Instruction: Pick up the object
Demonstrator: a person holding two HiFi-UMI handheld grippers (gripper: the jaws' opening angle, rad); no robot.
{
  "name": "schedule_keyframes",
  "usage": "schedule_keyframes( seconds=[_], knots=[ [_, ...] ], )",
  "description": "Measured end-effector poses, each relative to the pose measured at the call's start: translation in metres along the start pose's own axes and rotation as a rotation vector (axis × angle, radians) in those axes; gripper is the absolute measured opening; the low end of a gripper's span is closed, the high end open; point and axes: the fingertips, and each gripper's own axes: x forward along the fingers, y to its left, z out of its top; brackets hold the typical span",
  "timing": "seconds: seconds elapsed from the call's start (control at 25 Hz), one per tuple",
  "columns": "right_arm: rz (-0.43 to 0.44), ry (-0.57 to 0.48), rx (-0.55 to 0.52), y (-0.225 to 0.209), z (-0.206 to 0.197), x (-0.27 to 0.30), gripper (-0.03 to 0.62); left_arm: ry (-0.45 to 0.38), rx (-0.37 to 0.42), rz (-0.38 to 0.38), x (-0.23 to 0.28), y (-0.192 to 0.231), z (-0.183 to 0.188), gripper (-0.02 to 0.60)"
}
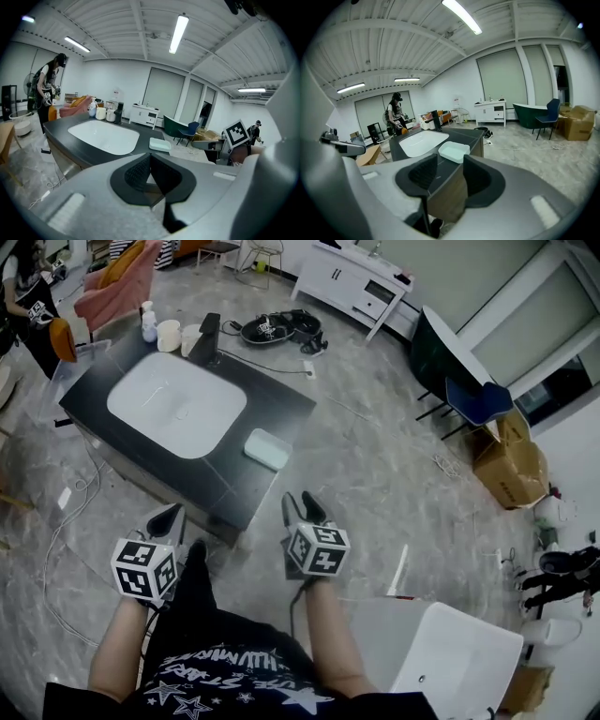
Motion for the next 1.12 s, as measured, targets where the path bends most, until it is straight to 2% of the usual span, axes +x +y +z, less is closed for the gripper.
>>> schedule_keyframes(
  seconds=[0.56,1.12],
  knots=[
    [-0.208,0.048,0.146,-0.029,0.016,0.086,0.178,0.123,0.068,-0.200,0.122,0.049,0.053,0.008],
    [-0.368,0.163,0.227,-0.048,-0.010,0.140,0.149,0.230,0.112,-0.350,0.194,0.070,0.060,0.008]
  ],
)
